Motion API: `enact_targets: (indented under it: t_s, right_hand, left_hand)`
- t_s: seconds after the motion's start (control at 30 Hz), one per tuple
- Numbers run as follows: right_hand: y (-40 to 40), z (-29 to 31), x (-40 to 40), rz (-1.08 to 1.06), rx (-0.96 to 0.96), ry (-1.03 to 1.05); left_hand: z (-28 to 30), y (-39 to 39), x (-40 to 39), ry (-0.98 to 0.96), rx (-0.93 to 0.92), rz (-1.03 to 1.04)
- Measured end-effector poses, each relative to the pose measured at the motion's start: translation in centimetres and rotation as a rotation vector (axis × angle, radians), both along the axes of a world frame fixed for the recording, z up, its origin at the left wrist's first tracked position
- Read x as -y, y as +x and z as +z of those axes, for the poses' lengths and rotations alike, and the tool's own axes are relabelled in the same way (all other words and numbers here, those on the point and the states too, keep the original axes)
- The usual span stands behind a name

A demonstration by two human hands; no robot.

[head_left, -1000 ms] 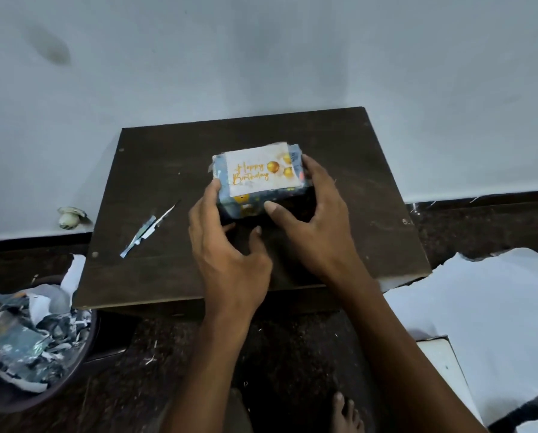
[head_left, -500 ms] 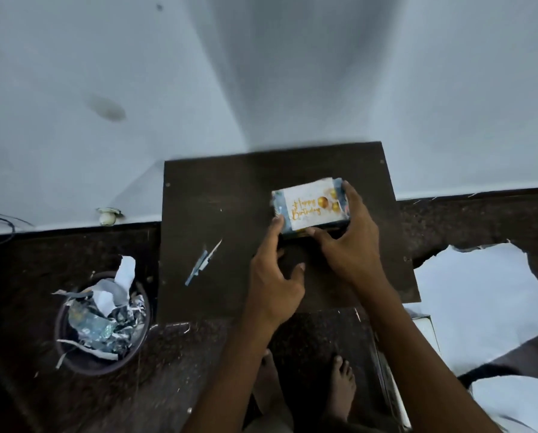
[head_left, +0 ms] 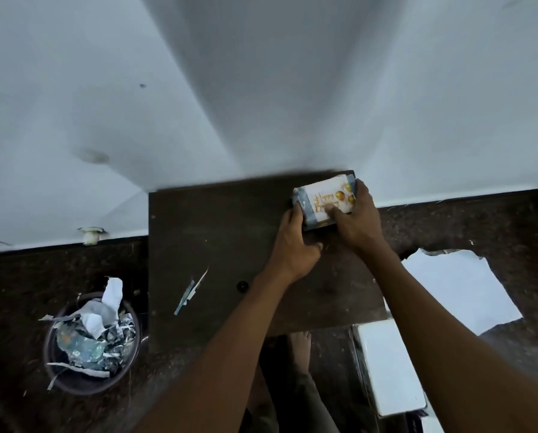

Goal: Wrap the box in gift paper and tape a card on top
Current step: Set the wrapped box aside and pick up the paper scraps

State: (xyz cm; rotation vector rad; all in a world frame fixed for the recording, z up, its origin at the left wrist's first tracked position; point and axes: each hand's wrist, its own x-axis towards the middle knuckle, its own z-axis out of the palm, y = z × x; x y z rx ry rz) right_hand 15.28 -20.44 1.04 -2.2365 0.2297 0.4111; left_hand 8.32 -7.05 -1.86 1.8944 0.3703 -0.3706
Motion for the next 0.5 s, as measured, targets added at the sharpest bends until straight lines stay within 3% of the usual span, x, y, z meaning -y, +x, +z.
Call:
enact_targets:
  t_s: [0.33, 0.5]
  right_hand:
    - [0.2, -1.1, -0.6, -0.021, 0.027, -0.023]
    - [0.2, -1.2, -0.6, 0.009, 0.031, -0.092]
  left_hand:
    - [-1.1, 1.9, 0.7, 0.110, -0.025, 0.082]
    - [-0.7, 1.9, 0.3, 0.043, -0.091, 0.110]
